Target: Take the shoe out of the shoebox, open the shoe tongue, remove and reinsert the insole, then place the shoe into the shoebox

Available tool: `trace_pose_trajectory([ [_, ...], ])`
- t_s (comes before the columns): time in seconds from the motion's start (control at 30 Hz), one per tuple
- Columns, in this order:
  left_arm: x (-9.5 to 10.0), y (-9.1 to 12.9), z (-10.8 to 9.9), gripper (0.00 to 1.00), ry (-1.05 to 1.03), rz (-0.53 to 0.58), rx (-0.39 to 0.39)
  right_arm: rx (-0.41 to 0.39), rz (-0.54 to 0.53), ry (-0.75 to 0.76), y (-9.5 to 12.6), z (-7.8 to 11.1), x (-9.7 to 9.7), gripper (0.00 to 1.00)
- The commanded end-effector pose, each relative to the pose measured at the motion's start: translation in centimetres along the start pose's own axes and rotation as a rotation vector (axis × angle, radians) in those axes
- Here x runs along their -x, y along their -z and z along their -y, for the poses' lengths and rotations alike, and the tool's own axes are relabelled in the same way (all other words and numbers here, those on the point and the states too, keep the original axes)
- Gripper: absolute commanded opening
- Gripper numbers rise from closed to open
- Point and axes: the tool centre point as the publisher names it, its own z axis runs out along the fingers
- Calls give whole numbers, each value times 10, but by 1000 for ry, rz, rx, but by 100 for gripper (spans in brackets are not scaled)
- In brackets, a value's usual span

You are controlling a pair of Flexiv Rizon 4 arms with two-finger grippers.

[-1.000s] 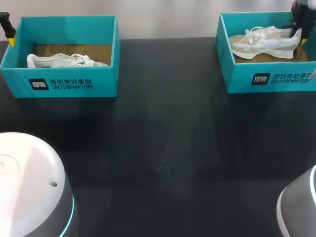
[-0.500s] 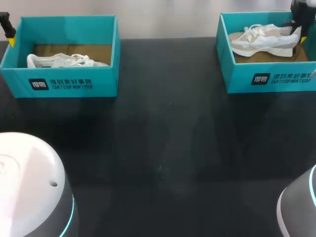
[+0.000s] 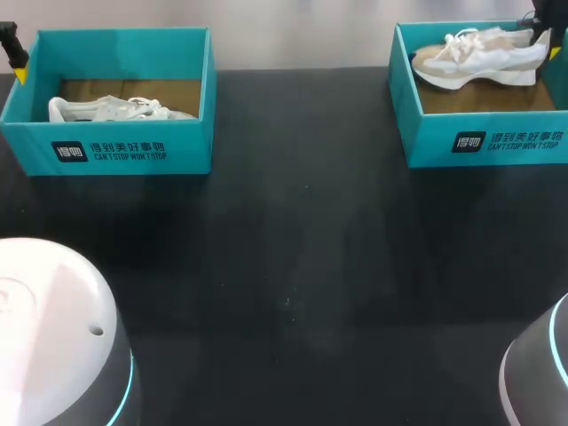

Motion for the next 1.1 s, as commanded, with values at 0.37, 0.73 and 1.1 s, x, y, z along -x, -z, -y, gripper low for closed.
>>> trace_pose_trajectory([
  [0.37, 0, 1, 1, 100, 0, -2, 2, 80, 21, 0, 45, 22, 16, 0],
  [0.73, 0, 1, 1, 100, 0, -2, 2, 103, 82, 5, 94, 32, 15, 0],
  [1.1, 0, 1, 1, 100, 0, -2, 2, 127, 107, 4, 166, 55, 8, 0],
])
